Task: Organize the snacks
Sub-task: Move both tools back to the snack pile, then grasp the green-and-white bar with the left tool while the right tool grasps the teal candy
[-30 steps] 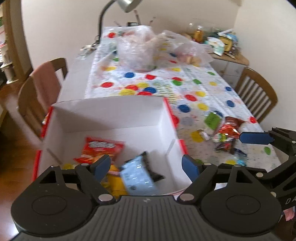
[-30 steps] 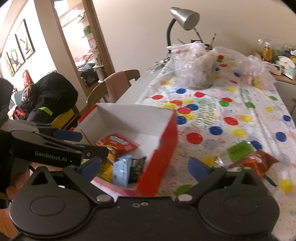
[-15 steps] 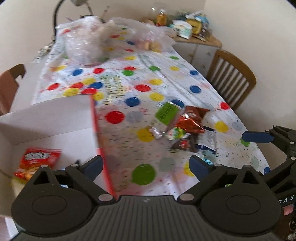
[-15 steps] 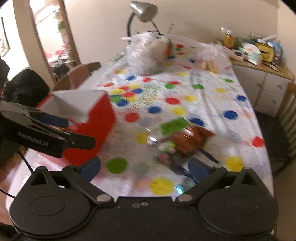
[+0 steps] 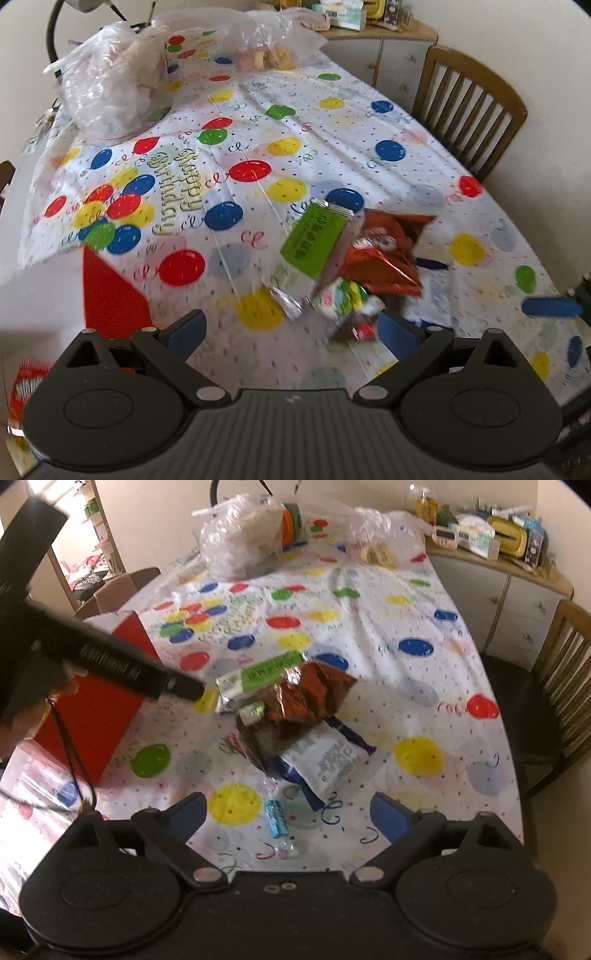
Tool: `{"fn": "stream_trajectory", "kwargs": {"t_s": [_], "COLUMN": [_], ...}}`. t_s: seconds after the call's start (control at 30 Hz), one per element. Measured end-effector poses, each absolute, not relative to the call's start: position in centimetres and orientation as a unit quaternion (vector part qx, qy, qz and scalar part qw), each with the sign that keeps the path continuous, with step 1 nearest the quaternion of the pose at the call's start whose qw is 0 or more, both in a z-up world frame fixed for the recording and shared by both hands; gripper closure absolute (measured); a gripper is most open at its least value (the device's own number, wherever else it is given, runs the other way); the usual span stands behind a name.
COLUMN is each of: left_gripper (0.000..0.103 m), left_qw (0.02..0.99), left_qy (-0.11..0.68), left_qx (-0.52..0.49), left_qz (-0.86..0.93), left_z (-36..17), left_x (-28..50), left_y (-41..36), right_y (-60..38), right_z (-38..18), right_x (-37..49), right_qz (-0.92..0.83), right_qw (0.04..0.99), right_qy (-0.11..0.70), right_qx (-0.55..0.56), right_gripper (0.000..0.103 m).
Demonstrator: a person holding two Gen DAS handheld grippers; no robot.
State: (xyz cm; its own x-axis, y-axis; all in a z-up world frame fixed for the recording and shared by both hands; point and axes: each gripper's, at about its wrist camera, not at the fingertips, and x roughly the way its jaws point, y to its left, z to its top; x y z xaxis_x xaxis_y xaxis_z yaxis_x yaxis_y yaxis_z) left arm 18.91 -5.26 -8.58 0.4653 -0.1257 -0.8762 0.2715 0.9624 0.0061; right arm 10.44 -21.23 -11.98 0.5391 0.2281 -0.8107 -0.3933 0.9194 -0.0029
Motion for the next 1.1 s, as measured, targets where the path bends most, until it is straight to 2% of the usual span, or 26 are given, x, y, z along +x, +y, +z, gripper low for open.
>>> {"fn": "stream_trajectory", "kwargs": {"t_s": [0.2, 0.37, 0.47, 0.6, 0.73, 1.03, 1.1], "left_gripper": [0.003, 0.004, 0.004, 0.006, 0.009, 0.029, 0.043], "left_qw": [0.839, 0.831, 0.825, 0.818, 0.814, 0.804, 0.803], "left_qy": [0.523, 0.532, 0.538, 0.544, 0.548, 0.562, 0.565], "left_qx": [0.112, 0.124, 0.133, 0.140, 0.144, 0.129, 0.117], "left_qz": [-0.100, -0.106, -0.110, -0.119, -0.129, -0.142, -0.150], "left_z": [-11.1, -12.7, -13.7, -14.6, -15.2, -15.9, -15.8], "left_x": [22.9, 25.3, 26.4, 27.4, 28.0, 28.6, 28.6], "left_y": [-6.2, -6.6, -7.0, -7.4, -8.1, -8.5, -8.4], "right_y": [-20.5, -19.2, -18.7, -18.5, -18.4, -17.9, -17.9], "right_z": [-14.2, -15.6, -16.1, -16.6, -17.1, -17.4, -17.4], "right_x": [11.5, 12.1, 12.3, 12.4, 12.5, 12.1, 12.1], "right_qz": [0.206, 0.219, 0.219, 0.212, 0.204, 0.186, 0.185], "right_qw": [0.852, 0.839, 0.836, 0.835, 0.835, 0.841, 0.842], "right_qy": [0.470, 0.484, 0.486, 0.486, 0.487, 0.473, 0.472], "right_qx": [-0.104, -0.120, -0.131, -0.147, -0.155, -0.186, -0.186], "right_gripper": [0.028, 0.033, 0.038, 0.050, 0.055, 0.074, 0.083]}}
